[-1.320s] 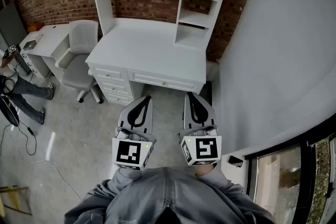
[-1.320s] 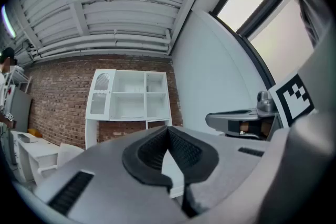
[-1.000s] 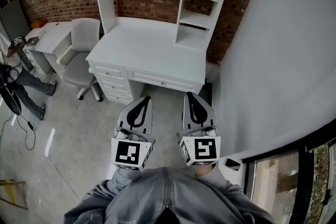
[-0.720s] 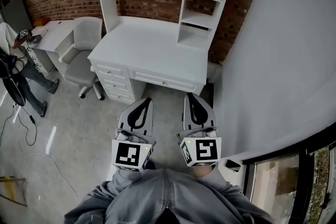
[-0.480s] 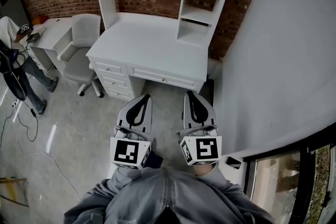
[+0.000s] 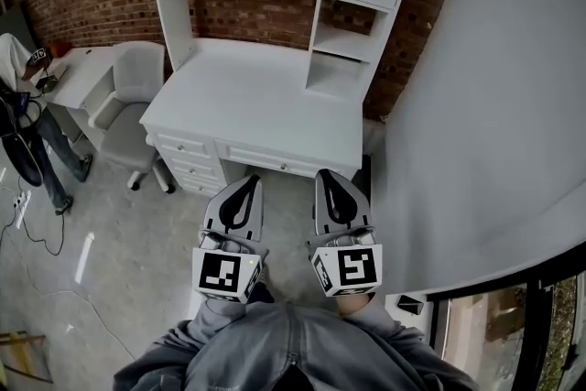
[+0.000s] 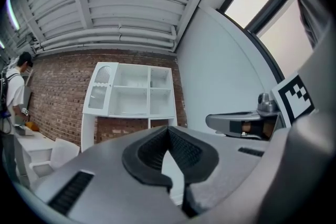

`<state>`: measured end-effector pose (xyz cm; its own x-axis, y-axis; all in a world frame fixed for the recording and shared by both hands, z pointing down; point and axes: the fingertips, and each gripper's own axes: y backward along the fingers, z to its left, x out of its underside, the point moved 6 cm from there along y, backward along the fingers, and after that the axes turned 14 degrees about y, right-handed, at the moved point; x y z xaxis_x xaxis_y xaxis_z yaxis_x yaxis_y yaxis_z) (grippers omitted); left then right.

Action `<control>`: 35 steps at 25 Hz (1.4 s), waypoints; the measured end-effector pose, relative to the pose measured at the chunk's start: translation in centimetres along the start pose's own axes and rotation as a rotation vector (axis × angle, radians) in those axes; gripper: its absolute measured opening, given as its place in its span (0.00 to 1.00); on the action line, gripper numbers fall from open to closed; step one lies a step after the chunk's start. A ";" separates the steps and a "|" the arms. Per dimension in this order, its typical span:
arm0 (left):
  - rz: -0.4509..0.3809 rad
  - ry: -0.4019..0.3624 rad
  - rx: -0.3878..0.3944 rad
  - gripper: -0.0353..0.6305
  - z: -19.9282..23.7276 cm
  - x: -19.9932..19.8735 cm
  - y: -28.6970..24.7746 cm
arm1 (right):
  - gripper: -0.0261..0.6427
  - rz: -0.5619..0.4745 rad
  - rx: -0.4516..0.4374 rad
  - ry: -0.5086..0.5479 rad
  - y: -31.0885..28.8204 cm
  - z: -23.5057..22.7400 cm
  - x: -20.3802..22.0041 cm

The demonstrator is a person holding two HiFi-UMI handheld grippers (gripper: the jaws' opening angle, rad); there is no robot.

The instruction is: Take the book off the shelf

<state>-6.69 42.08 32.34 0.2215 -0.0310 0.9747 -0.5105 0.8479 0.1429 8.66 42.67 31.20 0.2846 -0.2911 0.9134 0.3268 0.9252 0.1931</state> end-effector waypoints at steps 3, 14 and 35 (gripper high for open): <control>0.011 0.006 -0.007 0.06 2.3 -0.1 -2.6 | 0.08 0.008 0.005 -0.003 -3.1 -0.6 0.7; 0.050 0.000 0.025 0.06 9.8 -0.3 -11.6 | 0.08 0.043 0.019 -0.033 -14.6 -1.4 4.0; 0.042 0.026 0.086 0.06 16.3 0.0 -17.0 | 0.08 0.063 0.065 -0.013 -21.9 -0.9 5.7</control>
<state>-11.55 19.04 32.75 0.2195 0.0189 0.9754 -0.5887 0.7999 0.1170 3.98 20.53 31.81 0.2910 -0.2287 0.9290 0.2493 0.9556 0.1572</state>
